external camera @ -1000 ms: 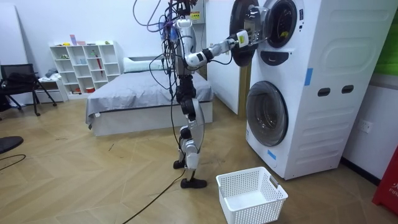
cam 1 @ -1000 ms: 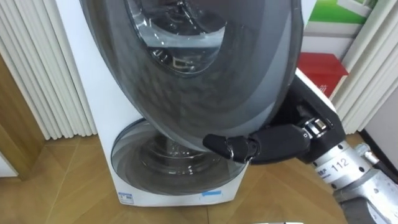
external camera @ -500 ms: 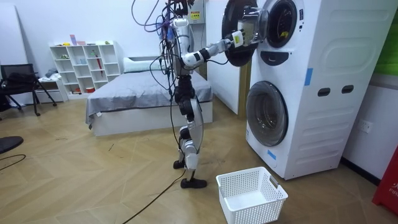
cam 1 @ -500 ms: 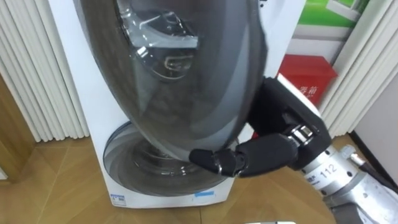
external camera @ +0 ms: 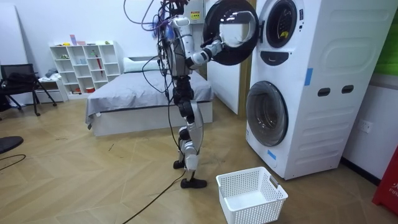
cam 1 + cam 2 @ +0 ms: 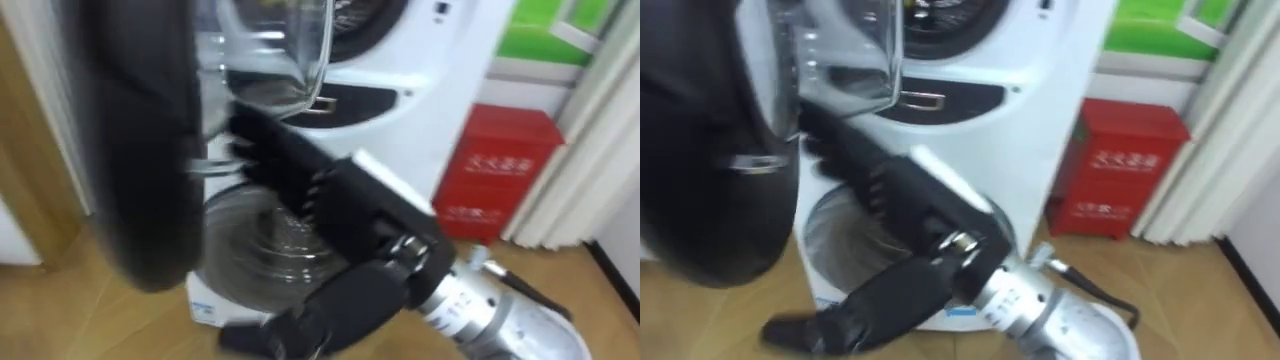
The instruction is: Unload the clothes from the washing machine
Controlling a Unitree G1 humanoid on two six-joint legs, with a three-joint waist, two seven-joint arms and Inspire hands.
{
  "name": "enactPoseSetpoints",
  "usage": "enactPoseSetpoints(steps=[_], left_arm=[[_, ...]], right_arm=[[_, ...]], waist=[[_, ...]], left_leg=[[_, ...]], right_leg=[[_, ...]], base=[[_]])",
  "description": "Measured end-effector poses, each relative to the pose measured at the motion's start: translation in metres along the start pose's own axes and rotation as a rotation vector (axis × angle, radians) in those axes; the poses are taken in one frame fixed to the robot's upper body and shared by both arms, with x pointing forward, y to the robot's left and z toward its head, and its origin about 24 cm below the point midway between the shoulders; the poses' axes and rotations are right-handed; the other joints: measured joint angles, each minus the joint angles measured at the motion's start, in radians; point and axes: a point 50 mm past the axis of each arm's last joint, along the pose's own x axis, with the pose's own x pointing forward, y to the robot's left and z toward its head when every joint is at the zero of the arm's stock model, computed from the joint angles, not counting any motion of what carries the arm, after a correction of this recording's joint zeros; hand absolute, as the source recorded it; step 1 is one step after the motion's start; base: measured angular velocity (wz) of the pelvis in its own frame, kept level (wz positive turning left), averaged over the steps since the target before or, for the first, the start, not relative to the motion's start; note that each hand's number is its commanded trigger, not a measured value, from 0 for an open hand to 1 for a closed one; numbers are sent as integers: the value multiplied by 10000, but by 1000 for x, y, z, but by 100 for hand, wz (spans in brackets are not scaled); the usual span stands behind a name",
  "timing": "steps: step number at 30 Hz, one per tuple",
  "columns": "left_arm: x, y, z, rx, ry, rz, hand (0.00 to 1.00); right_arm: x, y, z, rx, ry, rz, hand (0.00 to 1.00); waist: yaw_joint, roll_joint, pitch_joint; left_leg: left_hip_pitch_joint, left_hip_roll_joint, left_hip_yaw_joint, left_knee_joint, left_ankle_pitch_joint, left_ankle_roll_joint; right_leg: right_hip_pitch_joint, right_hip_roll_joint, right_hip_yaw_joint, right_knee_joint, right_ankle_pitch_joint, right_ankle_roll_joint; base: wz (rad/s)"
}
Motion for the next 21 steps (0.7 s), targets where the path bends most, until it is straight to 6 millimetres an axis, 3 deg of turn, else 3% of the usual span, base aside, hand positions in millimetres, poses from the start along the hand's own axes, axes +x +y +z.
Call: enactPoseSetpoints(steps=[5, 14, 21], left_arm=[[-2, -3, -11, 129, 539, -175, 0], [1, -5, 1, 109, 246, -206, 0], [1, -5, 2, 158, 220, -206, 0]], right_arm=[[5, 10, -1, 128, -124, 915, 0], [6, 14, -2, 222, -78, 1276, 0], [6, 15, -2, 224, -84, 1496, 0]], waist=[[282, 60, 45], [270, 112, 149], [273, 113, 158]], left_leg=[[17, -47, -203, 19, -5, 16], [49, -84, -197, -94, -22, 45], [33, -140, -202, -79, -50, 94]], right_leg=[[126, -29, -112, -85, -29, 43], [131, -44, -91, -91, -72, 94], [104, -100, -102, -92, -113, 154]], base=[[12], [0], [0]])
